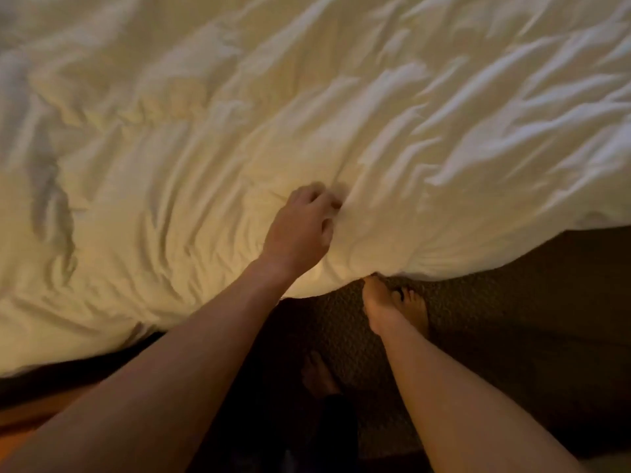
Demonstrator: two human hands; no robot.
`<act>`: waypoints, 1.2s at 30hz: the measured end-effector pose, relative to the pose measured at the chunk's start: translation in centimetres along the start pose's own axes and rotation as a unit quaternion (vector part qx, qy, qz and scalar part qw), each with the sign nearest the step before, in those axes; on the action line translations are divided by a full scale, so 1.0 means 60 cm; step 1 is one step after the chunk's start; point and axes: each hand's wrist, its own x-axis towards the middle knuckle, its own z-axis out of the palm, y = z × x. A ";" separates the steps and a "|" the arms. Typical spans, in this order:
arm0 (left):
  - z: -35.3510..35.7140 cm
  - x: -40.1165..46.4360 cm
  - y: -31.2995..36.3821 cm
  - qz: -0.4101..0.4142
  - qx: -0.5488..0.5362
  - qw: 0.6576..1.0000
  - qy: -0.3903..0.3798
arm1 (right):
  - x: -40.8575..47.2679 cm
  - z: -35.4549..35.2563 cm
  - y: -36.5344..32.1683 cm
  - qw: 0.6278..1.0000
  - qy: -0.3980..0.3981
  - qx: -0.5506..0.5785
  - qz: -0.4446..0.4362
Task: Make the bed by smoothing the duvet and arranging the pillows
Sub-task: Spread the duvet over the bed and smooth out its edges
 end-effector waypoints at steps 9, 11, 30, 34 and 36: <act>0.028 0.071 0.030 0.035 -0.043 0.998 0.016 | -0.209 0.078 -0.089 0.940 0.119 0.309 -0.087; 0.042 0.079 0.050 0.055 -0.037 0.998 0.011 | -0.212 0.053 -0.066 0.963 0.133 0.227 -0.064; 0.221 0.289 0.480 0.206 -0.009 0.977 -0.058 | -0.170 -0.425 -0.314 0.928 0.043 0.347 -0.130; 0.248 0.322 0.524 0.206 0.015 0.976 -0.067 | -0.147 -0.476 -0.230 0.921 0.199 0.325 -0.079; 0.261 0.333 0.540 0.223 0.036 0.971 -0.079 | -0.138 -0.501 -0.213 0.929 0.206 0.302 -0.062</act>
